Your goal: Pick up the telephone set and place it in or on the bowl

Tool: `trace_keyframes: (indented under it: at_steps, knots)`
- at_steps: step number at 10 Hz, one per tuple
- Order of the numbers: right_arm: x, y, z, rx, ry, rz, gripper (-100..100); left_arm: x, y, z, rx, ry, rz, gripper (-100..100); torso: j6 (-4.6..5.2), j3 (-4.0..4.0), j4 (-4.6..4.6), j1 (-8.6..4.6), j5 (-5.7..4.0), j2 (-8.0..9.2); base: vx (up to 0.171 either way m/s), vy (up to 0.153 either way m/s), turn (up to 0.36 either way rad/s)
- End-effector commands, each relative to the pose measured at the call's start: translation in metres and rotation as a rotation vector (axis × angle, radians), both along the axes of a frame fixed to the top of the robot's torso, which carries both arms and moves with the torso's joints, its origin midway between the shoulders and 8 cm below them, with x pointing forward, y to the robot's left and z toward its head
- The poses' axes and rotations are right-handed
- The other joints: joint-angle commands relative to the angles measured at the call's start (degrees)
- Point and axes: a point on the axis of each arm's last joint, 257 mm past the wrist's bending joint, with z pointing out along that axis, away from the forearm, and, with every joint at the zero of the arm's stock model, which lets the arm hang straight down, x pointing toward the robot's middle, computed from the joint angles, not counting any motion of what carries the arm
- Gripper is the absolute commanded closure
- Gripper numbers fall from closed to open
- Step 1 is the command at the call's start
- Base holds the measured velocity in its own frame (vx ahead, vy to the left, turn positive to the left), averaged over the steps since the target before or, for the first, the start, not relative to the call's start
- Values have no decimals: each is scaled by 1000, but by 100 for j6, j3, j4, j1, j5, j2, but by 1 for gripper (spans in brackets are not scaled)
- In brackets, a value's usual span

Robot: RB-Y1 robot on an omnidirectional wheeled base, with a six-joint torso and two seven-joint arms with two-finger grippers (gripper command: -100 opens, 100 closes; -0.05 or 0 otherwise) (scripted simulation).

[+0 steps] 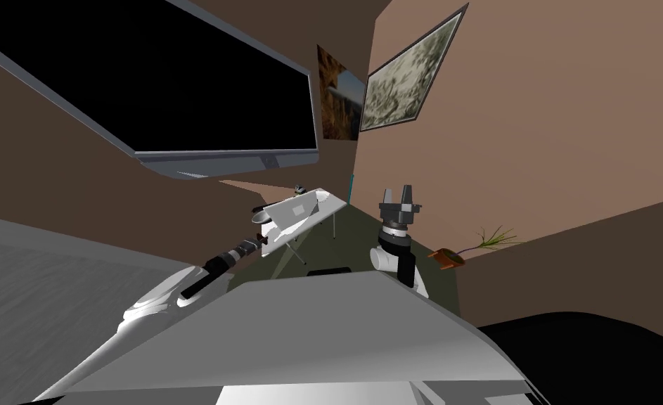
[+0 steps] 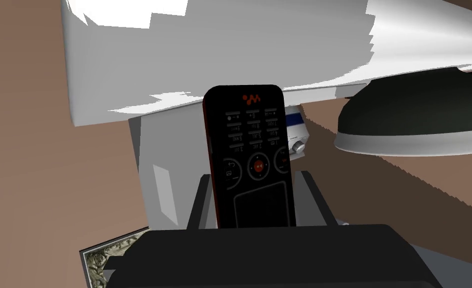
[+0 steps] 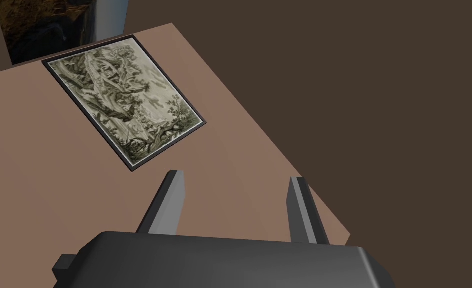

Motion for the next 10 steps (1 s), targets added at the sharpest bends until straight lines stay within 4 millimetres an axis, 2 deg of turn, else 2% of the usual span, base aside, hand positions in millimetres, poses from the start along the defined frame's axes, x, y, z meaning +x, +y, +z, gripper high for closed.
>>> trace_keyframes:
  at_steps: [1,3,4,5,6,10]
  knots:
    - [0,0,0,0,0,0,0,2,25,-2,15,23,52,100,0,0,0,0,0,0,-102,-20,-58]
    - [0,0,0,0,0,0,0,3,55,0,36,43,108,100,2,-2,1,7,1,-7,-91,-19,-78]
    - [0,0,0,0,0,0,0,3,55,0,36,43,108,100,-3,0,1,3,0,-3,-60,-10,-6]
    - [0,0,0,0,0,0,0,3,69,3,46,51,135,100,0,-6,-1,5,4,-13,-49,-5,-51]
    - [0,0,0,0,0,0,0,4,96,9,65,61,185,100,2,-10,-1,9,2,-20,-84,2,-174]
    - [0,0,0,0,0,0,0,6,136,27,87,61,263,100,2,-16,-7,13,-7,-27,-61,29,-127]
